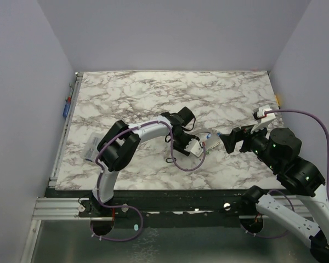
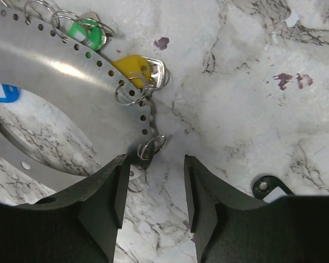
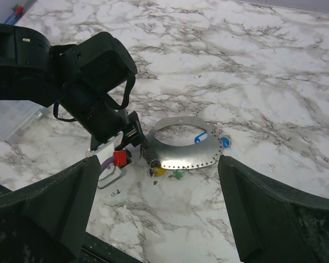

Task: Put the keys on the keyring

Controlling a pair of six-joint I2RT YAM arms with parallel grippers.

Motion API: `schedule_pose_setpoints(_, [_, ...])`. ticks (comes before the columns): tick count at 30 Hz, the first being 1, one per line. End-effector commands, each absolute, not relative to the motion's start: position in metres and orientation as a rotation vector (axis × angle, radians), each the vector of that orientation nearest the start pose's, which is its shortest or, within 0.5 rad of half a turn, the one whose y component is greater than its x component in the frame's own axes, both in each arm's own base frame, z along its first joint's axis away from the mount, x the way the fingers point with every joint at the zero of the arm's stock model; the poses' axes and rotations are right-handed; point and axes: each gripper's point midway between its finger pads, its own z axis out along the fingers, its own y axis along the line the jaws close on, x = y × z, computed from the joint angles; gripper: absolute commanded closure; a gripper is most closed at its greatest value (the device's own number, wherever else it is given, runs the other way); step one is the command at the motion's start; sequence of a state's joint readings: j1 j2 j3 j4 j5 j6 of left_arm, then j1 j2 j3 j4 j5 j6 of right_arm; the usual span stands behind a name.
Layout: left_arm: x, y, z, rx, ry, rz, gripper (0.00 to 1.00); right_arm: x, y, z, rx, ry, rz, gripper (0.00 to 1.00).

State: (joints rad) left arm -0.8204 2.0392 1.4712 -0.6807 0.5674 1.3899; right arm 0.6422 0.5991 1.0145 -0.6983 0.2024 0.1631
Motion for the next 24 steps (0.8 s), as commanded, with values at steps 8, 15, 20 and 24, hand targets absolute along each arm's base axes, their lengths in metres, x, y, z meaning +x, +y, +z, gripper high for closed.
schedule_pose_setpoints(8, [0.270, -0.381, 0.037, -3.257, -1.351, 0.767, 0.52, 0.193, 0.116, 0.305, -0.347, 1.851, 0.390, 0.00])
schedule_pose_setpoints(15, [0.266, -0.384, 0.032, -3.244, -1.346, 0.769, 0.55, 0.193, 0.115, 0.303, -0.353, 1.855, 0.384, 0.00])
schedule_pose_setpoints(20, [0.266, -0.381, 0.028, -3.235, -1.345, 0.749, 0.60, 0.193, 0.115, 0.303, -0.356, 1.855, 0.383, 0.00])
schedule_pose_setpoints(24, [0.267, -0.380, 0.027, -3.238, -1.339, 0.732, 0.67, 0.193, 0.115, 0.303, -0.358, 1.857, 0.381, 0.00])
